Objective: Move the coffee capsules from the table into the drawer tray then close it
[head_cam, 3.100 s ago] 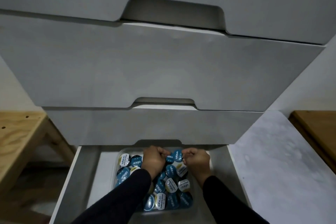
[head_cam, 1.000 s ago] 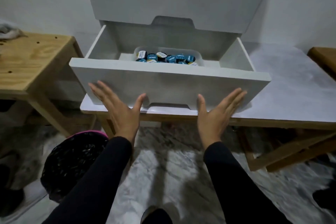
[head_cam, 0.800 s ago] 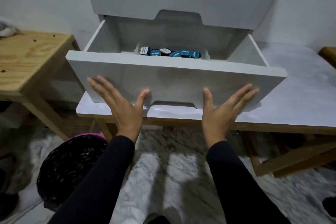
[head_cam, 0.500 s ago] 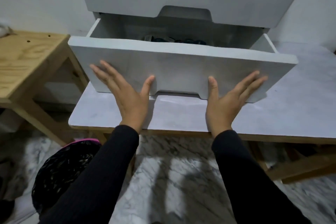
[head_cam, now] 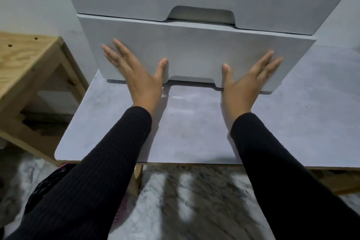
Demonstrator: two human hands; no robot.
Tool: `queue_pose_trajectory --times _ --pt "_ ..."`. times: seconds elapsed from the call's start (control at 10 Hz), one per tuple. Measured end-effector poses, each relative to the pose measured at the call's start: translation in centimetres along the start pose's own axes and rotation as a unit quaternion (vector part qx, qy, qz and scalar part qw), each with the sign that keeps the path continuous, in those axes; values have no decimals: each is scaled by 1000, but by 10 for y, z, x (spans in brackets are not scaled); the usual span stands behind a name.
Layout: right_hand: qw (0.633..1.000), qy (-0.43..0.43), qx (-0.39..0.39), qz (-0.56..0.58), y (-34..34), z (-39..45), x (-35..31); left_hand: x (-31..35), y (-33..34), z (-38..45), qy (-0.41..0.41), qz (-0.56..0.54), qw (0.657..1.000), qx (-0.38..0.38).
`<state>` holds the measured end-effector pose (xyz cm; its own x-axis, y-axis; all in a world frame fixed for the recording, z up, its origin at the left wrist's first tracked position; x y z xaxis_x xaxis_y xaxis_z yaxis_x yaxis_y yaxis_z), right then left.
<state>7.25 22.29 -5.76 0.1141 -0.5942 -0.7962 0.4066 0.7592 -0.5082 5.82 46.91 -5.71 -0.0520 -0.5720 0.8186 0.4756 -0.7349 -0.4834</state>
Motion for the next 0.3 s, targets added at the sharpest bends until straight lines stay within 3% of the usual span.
queue_pose_trajectory --times 0.2,0.3 --pt "995 37 -57 -78 -8 7 -6 10 -9 1 -25 12 998 -56" --pt "987 38 -128 -94 -36 -20 -24 21 -41 -38 -31 11 997 -72"
Point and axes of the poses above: each hand's wrist, its own z-axis towards the middle knuckle, its own y-axis out of the palm, x = y × z, the point moved 5 cm from there along z, towards the middle knuckle, and after that the axes turned 14 degrees about -x, right-handed, at the moved point
